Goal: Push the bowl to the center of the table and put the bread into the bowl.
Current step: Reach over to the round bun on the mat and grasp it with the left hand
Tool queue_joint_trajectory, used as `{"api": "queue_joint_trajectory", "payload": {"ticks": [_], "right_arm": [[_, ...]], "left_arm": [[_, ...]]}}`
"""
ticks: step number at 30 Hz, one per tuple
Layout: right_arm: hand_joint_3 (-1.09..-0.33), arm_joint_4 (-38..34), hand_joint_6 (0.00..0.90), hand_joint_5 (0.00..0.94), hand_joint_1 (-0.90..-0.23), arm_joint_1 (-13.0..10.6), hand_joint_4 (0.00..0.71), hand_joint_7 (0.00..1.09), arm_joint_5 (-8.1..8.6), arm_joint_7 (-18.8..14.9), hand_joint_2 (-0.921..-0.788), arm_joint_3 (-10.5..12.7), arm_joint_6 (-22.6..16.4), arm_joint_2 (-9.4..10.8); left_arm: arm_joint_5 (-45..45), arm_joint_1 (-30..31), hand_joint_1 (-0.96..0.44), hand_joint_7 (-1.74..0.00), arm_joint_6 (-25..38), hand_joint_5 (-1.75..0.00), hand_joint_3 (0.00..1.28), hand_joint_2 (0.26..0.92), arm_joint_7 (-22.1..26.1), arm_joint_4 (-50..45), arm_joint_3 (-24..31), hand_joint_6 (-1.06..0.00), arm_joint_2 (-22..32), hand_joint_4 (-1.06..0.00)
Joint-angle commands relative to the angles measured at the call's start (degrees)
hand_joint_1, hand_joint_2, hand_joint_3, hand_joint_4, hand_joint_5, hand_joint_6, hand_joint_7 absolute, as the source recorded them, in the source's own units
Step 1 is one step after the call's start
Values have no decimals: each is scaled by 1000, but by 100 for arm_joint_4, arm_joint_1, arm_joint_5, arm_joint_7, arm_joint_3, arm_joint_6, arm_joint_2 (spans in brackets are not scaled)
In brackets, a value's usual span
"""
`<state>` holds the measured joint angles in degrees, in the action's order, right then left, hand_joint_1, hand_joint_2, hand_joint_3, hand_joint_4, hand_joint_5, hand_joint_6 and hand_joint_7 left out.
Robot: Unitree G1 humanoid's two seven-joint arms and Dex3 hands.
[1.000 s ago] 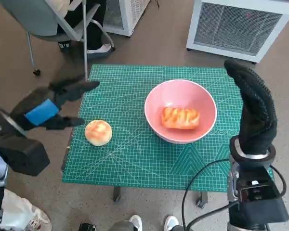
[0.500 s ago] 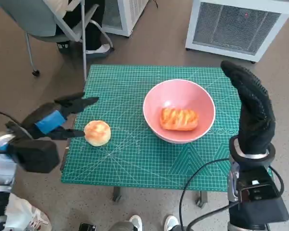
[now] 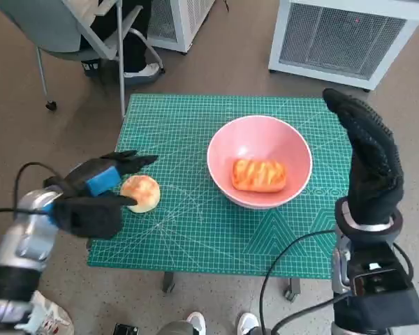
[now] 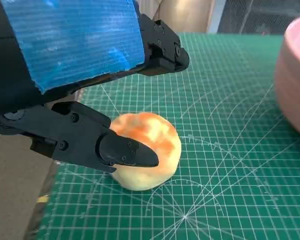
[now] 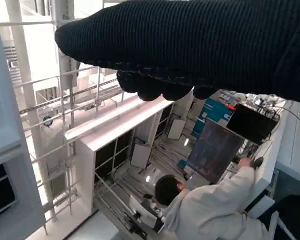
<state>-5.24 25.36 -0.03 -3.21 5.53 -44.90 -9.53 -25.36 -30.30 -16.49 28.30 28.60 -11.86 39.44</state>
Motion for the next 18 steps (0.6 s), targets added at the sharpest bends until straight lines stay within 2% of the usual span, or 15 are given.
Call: {"api": "queue_joint_trajectory", "payload": {"ticks": [1, 5, 9, 11, 13, 14, 15, 16, 17, 18], "right_arm": [[-522, 50, 106, 2, -386, -132, 435, 767, 41, -60, -921, 11, 83, -56], [-523, 73, 107, 2, -384, -137, 435, 765, 50, -71, -921, 7, 97, -68], [-522, 87, 107, 2, -385, -142, 435, 763, 62, -73, -921, 9, 115, -84], [-521, 103, 106, 2, -387, -148, 435, 761, 56, -68, -921, 12, 130, -88], [-520, 121, 106, 2, -389, -156, 435, 758, 42, -60, -921, 15, 146, -89], [-519, 127, 106, 2, -389, -159, 435, 758, 36, -57, -921, 16, 151, -89], [-519, 131, 105, 2, -389, -163, 436, 757, 31, -55, -921, 17, 155, -89], [-519, 132, 105, 2, -390, -164, 436, 756, 26, -53, -921, 17, 158, -88], [-519, 135, 105, 2, -390, -166, 436, 755, 17, -49, -921, 18, 163, -87], [-518, 138, 104, 2, -393, -168, 436, 754, 11, -46, -921, 18, 167, -86]], "left_arm": [[-222, -311, -194, -18, -93, -14, 18, 919, -155, 670, -275, -379, -171, -263], [-312, -499, -174, -23, -129, -19, 13, 920, -229, 1168, -440, -419, -292, -317], [-335, -661, -107, -41, -112, -28, 29, 921, -273, 1626, -571, -499, -411, -425], [-348, -728, -73, -59, -124, -41, 39, 921, -301, 1825, -624, -553, -455, -492], [-354, -790, -27, -104, -153, -82, 52, 921, -329, 1996, -672, -653, -482, -612], [-354, -817, -92, -350, -169, -102, 75, 921, -342, 2061, -691, -637, -488, -655], [-351, -846, -184, -732, -187, -133, 131, 921, -353, 2116, -708, -589, -488, -718], [-347, -870, -148, -848, -206, -346, 134, 921, -363, 2162, -722, -569, -487, -703], [-335, -885, -94, -1026, -227, -668, 150, 921, -369, 2163, -723, -528, -475, -669], [-324, -897, -60, -1115, -247, -874, 148, 921, -377, 2168, -725, -516, -465, -660]]}}
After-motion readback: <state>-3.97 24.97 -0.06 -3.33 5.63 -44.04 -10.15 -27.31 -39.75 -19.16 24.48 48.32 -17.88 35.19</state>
